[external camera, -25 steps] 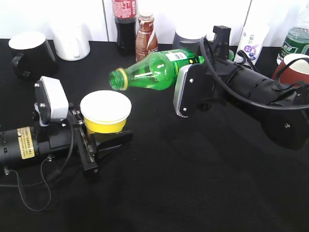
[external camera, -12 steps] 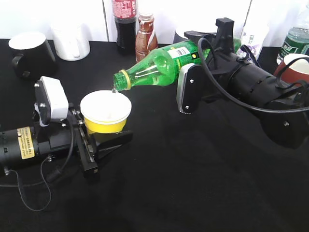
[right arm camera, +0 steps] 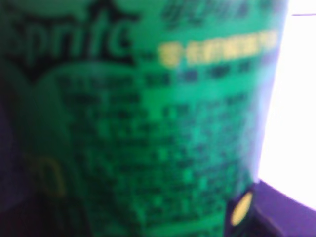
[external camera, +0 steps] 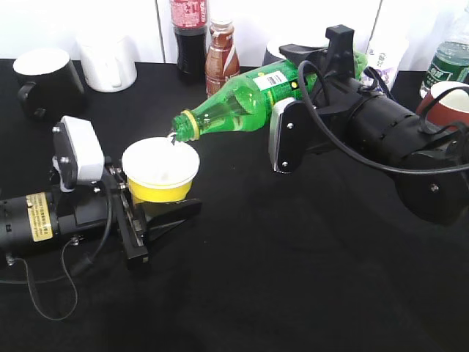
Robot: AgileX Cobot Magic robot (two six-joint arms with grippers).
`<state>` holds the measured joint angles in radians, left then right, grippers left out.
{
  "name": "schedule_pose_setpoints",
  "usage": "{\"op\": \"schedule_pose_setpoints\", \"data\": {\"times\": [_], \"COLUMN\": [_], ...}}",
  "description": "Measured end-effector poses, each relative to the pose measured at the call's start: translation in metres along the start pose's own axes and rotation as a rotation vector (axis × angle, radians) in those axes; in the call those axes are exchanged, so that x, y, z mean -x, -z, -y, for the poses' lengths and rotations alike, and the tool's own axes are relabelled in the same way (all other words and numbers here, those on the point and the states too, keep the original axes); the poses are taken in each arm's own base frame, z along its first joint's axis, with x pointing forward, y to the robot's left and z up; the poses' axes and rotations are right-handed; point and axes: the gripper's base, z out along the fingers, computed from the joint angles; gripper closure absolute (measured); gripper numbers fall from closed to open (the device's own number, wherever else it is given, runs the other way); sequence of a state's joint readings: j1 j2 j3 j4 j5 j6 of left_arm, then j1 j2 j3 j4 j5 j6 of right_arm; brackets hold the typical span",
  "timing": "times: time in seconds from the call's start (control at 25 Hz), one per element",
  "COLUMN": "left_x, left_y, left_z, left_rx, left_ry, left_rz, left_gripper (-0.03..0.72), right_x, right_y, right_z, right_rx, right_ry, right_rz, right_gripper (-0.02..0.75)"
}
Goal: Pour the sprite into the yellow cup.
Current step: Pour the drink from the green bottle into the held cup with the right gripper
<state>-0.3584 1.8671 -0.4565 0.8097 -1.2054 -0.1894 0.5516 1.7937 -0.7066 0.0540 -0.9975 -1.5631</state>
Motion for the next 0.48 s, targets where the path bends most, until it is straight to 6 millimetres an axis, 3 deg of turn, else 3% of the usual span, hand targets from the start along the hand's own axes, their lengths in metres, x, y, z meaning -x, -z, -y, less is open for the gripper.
{"op": "schedule_pose_setpoints", "data": {"times": [0.16, 0.32, 0.4, 0.48], "left_x": [-0.0003, -0.0006, -0.0006, -0.0006], "left_y": [0.0000, 0.0000, 0.0000, 0.0000], "left_z": [-0.0001, -0.0001, -0.0001, -0.0001], "left_rx": [0.001, 0.001, 0.001, 0.001], "left_ry": [0.000, 0.000, 0.000, 0.000], "left_rz": [-0.004, -0.006, -0.006, -0.006], "left_gripper": [0.249, 0.249, 0.249, 0.249], "right_x": [0.0000, 0.0000, 0.0001, 0.0015], "right_y": [0.0000, 0.0000, 0.0000, -0.0001], "right_z": [0.0001, 0.0001, 0.0001, 0.0003], "right_rx": [-0.001, -0.001, -0.001, 0.000], "right_ry": [0.000, -0.109, -0.209, -0.438], "right_rz": [0.000, 0.000, 0.001, 0.009], "right_gripper": [0.300, 0.300, 0.300, 0.300]}}
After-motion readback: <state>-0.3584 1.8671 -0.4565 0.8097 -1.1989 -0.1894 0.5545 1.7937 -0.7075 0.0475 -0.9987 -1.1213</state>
